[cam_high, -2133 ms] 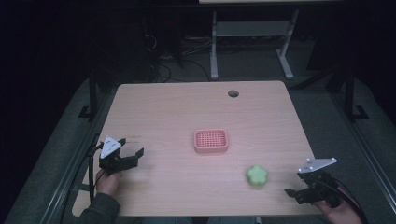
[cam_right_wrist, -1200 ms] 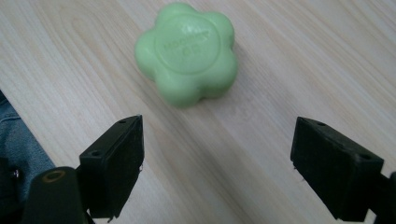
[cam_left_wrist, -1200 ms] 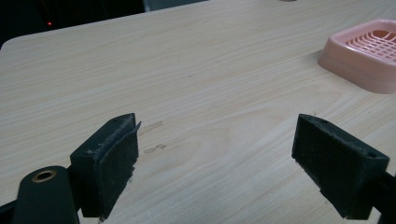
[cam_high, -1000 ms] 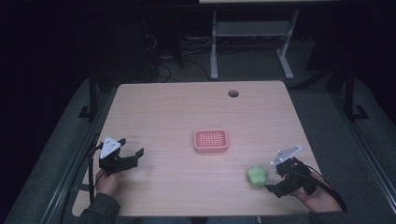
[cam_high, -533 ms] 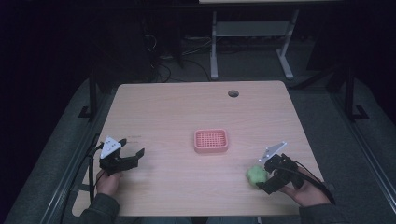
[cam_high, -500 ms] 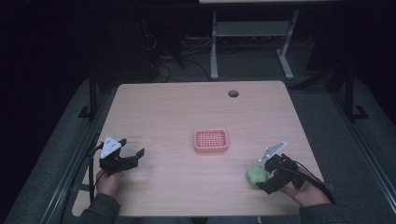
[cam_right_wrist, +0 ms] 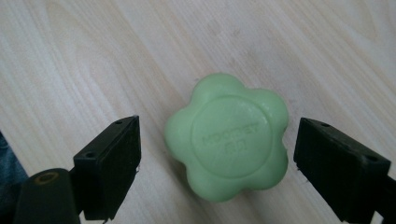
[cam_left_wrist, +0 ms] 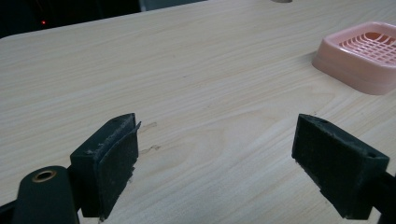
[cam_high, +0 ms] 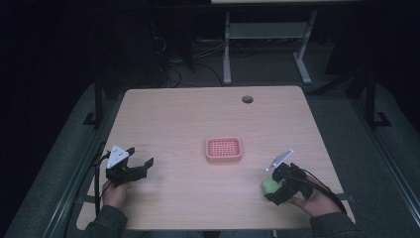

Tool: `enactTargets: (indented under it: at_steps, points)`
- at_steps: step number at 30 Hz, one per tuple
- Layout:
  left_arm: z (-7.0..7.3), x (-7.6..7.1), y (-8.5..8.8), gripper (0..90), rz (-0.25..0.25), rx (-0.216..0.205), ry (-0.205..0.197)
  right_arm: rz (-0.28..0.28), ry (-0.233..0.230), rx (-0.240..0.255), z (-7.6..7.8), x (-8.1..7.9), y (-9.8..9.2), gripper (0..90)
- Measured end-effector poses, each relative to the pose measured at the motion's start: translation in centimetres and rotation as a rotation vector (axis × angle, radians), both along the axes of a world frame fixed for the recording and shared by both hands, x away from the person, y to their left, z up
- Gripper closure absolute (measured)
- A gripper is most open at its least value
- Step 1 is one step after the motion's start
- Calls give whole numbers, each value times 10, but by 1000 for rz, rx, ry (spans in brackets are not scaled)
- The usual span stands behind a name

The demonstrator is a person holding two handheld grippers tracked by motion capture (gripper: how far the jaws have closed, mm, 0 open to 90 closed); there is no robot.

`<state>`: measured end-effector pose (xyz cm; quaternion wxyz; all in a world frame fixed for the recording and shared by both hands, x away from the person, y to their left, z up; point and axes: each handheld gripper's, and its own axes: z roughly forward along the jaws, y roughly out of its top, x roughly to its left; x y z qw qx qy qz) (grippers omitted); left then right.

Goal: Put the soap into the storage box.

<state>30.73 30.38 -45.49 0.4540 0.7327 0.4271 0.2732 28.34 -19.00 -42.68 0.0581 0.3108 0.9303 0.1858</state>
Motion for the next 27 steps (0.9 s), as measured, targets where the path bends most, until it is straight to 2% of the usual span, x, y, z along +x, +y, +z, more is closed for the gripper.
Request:
enactTargets:
  at_steps: [11,27]
  points:
    - [1,0,1,142,-1,5,-6,-15,41,-13,-10,8,5,145]
    - [1,-1,1,143,2,-2,-11,-23,72,-49,-21,12,7,150]
